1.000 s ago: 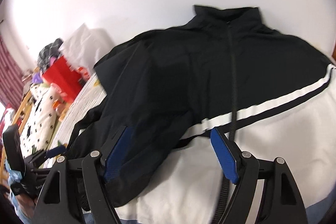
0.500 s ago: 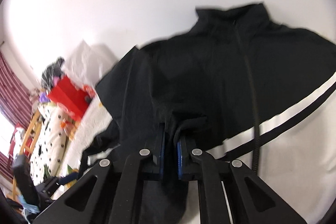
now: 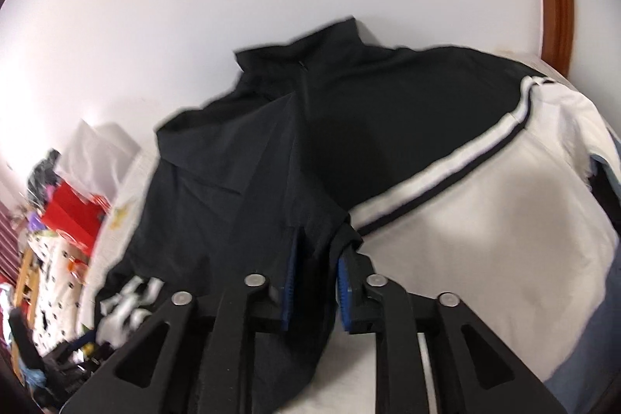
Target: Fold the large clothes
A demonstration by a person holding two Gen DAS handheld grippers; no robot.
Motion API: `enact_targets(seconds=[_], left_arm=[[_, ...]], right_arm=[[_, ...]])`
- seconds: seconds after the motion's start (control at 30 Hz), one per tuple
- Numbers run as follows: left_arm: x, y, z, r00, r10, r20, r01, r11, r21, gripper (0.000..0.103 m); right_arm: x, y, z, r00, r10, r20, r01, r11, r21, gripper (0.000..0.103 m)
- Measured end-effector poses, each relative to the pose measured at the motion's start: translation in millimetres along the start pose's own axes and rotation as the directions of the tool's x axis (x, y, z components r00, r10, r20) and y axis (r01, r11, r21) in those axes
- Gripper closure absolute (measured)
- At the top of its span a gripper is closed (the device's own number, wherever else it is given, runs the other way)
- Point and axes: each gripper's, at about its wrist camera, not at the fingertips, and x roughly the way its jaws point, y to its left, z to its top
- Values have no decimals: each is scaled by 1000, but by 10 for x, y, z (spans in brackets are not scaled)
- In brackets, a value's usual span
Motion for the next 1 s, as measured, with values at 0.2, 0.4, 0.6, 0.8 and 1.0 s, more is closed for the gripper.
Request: enact_targets(seconds=[0.2,0.4,0.6,0.8,1.0], left_arm=[[-85,-59,70,1000,8,23,-9,1000,15,33],[-79,-72,199,999,36,27,-36,999,0,33],[-77,-81,251,999,32,25,-32,999,-8,33],[-38,-158,253,999,27,21,-27,1000,5,33],[-13,-224,310,999,35,17,-36,999,10,33]], right_arm=[[-284,98,-104,991,-99,86,108,987,-115,41],[-225,658,-331,1000,23,-1,-23,947,-319,25],[88,1195,-710,995,47,-87,-85,849,-521,25],[368,1252,-826,993,-112,-36,71,814,-576,40],[86,1025,-631,1000,-31,3,28,831,-556,91]])
